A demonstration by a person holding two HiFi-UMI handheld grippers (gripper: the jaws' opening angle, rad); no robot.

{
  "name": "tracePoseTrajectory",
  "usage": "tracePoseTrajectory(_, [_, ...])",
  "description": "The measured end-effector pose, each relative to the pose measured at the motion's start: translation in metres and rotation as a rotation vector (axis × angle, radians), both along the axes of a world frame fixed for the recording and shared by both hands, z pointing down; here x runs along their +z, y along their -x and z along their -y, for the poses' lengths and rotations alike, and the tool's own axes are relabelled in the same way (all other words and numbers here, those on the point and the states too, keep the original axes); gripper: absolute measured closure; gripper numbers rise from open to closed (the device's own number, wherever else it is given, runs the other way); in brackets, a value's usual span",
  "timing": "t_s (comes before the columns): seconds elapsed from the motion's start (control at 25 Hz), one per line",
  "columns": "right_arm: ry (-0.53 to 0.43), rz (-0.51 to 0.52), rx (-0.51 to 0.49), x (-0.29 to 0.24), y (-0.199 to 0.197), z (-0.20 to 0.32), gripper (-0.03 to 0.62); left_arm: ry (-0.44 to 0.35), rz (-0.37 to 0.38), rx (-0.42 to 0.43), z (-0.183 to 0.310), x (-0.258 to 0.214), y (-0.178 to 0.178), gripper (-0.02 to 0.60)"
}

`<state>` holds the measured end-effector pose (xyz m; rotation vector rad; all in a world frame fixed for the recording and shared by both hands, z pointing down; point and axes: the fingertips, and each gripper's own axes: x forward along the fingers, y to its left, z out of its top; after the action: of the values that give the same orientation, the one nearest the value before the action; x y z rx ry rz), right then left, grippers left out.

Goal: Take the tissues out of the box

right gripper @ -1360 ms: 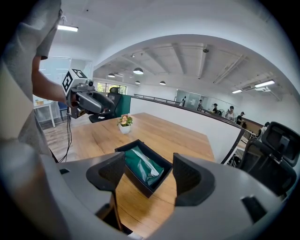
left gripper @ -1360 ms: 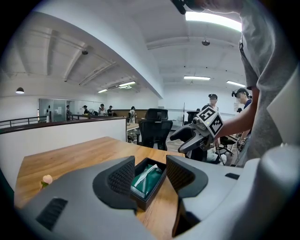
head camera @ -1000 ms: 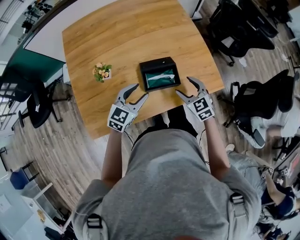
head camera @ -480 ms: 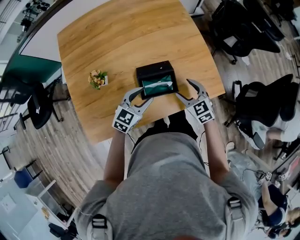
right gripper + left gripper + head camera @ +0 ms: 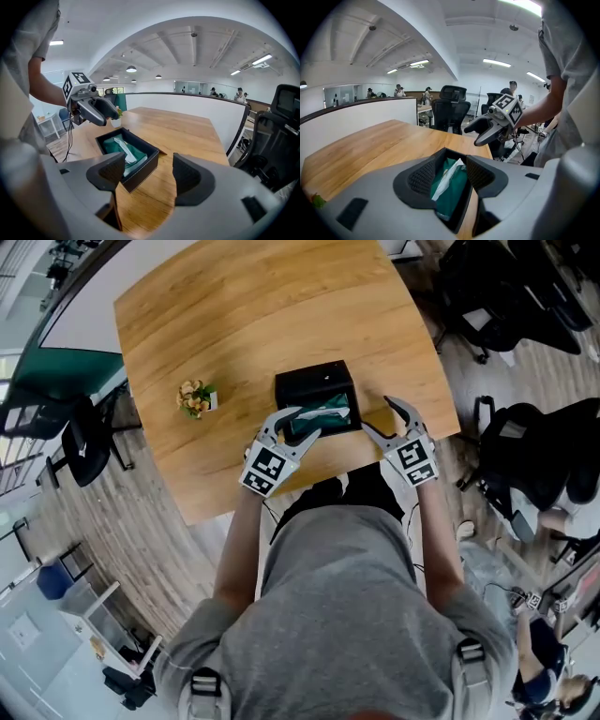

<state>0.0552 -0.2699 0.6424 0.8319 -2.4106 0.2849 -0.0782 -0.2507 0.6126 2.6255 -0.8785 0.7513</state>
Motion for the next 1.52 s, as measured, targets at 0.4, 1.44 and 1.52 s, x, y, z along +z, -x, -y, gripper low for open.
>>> tracePoseTrajectory(0.4, [0.037, 0.007, 0.015, 0.013, -0.010, 0.007, 0.270, 0.056, 0.180, 0.103, 0.004, 0.055, -0.017, 0.362])
tracePoseTrajectory(1.44, [0.038, -0.028, 0.098, 0.009, -0.045, 0.009, 0.279, 0.065, 0.452, 0.404, 0.003, 0.106, -0.033, 0.464])
tracePoseTrajectory(1.52, [0.033, -0.030, 0.100, 0.008, -0.045, 0.009, 0.281, 0.069, 0.463, 0.416, 0.002, 0.108, -0.033, 0.494])
